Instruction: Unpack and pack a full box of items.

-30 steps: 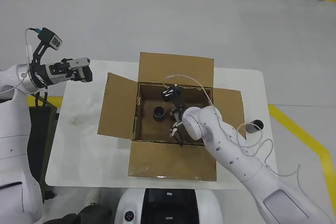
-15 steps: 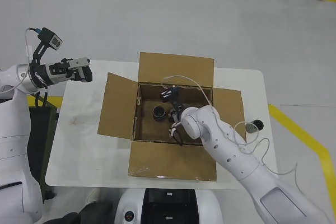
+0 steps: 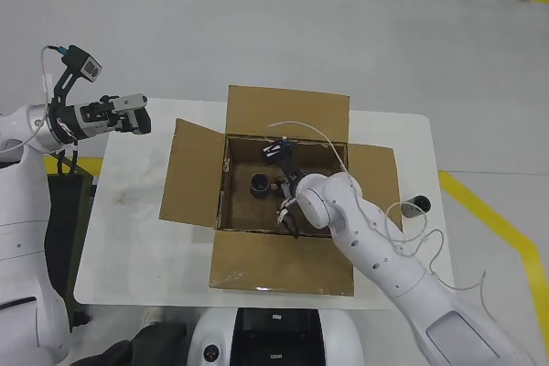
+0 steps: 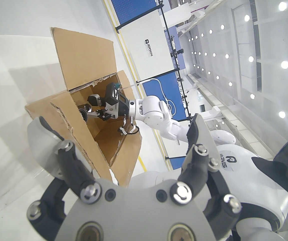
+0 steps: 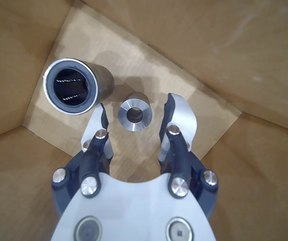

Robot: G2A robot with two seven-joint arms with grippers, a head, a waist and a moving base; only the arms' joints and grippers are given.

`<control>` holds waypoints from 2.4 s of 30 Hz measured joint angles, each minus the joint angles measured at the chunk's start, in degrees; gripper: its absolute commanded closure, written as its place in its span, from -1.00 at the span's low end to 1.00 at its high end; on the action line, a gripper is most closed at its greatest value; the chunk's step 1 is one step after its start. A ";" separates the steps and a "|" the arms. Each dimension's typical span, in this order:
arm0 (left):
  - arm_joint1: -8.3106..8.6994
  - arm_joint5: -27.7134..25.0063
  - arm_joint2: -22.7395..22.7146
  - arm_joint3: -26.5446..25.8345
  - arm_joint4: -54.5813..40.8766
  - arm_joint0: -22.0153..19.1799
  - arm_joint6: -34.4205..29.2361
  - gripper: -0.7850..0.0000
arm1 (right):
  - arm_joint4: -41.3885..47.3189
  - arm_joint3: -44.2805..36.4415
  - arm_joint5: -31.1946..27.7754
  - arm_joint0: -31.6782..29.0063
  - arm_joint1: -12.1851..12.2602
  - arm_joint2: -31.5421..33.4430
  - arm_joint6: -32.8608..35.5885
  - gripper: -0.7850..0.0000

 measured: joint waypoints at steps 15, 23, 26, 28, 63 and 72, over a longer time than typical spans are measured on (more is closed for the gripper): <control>0.00 0.00 0.00 0.00 0.00 0.00 0.00 -1.00 | -8.58 -23.95 -2.39 -9.99 2.57 6.27 4.05 -0.37; 0.00 0.00 0.00 0.00 0.00 0.00 0.00 -1.00 | -11.05 -32.54 -2.68 -15.40 3.68 11.78 3.83 -0.32; 0.00 0.00 0.00 0.00 0.00 0.00 0.00 -1.00 | -10.77 -35.21 -3.07 -17.68 4.10 14.55 3.31 -0.33; 0.00 0.00 0.00 0.00 0.00 0.00 0.00 -1.00 | -10.61 -36.88 -3.37 -19.02 4.34 16.16 2.90 -0.35; 0.00 0.00 0.00 0.00 0.00 0.00 0.00 -1.00 | -2.59 -32.47 -6.21 -37.91 7.44 49.31 -12.83 -0.32; 0.00 0.00 0.00 0.00 0.00 0.00 0.00 -1.00 | -1.38 -29.80 -5.33 -39.94 7.77 52.29 -14.46 -0.33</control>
